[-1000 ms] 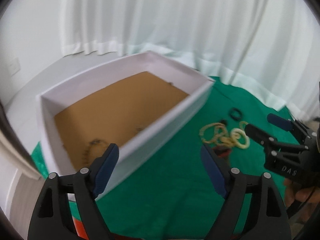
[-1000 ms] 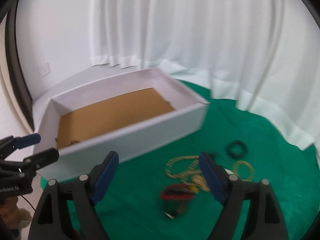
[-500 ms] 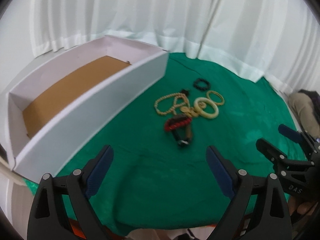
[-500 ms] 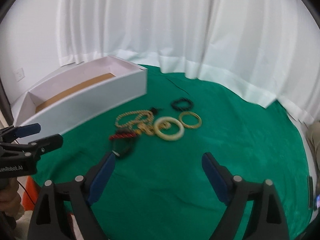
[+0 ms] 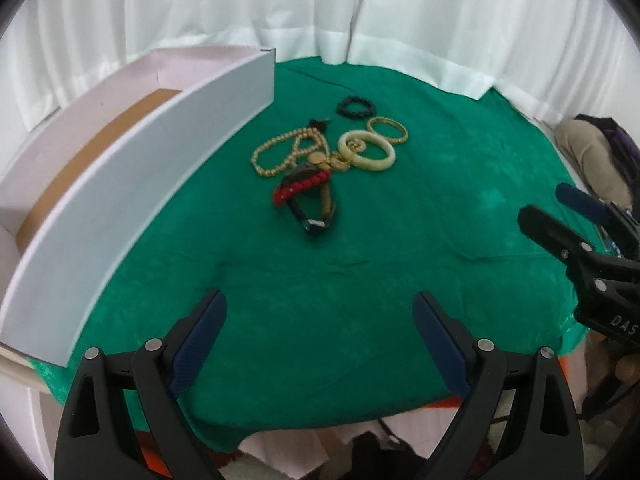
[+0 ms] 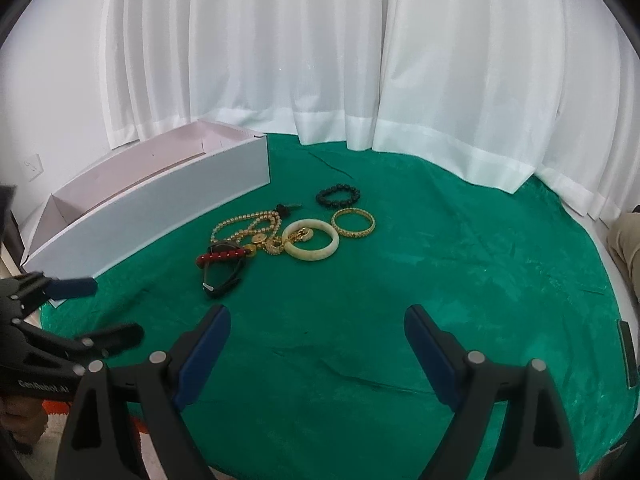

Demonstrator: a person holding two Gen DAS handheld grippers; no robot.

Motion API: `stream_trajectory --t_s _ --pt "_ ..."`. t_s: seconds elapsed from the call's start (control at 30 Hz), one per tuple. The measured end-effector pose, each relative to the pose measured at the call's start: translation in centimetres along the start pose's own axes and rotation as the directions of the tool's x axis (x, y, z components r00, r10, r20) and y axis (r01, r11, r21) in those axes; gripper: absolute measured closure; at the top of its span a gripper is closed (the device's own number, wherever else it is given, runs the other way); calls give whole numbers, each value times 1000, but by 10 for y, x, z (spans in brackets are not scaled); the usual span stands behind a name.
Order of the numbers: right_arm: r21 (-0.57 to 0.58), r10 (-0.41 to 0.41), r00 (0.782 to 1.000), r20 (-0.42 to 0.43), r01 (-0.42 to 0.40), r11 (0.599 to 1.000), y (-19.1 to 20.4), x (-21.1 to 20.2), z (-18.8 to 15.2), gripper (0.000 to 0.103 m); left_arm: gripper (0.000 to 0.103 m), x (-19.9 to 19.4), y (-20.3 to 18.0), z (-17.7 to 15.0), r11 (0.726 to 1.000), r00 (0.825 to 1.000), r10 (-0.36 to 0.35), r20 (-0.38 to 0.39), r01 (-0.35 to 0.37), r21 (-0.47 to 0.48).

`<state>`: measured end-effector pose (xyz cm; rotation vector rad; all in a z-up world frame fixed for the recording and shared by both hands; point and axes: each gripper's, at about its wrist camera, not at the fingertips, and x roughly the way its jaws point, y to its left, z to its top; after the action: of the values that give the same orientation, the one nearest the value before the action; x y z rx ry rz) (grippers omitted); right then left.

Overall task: Organize jewelry
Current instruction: 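Withdraw both tools from the box back toward the jewelry pile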

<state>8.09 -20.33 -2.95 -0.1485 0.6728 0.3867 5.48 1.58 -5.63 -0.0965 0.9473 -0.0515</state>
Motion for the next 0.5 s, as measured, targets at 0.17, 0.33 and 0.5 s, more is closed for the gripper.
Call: stream_trajectory --t_s 0.17,0.33,0.5 --pt "4 8 1000 -14 -8 1000 -2 1 -6 13 4 -6 -1 0 999 998 38 47 -39 20" --pt "7 11 1000 -23 -11 1000 -1 4 -10 13 4 -9 2 3 999 997 41 68 -43 15" --pt "0 23 999 -31 -23 1000 3 7 -13 13 4 -7 4 5 998 997 56 62 -56 4"
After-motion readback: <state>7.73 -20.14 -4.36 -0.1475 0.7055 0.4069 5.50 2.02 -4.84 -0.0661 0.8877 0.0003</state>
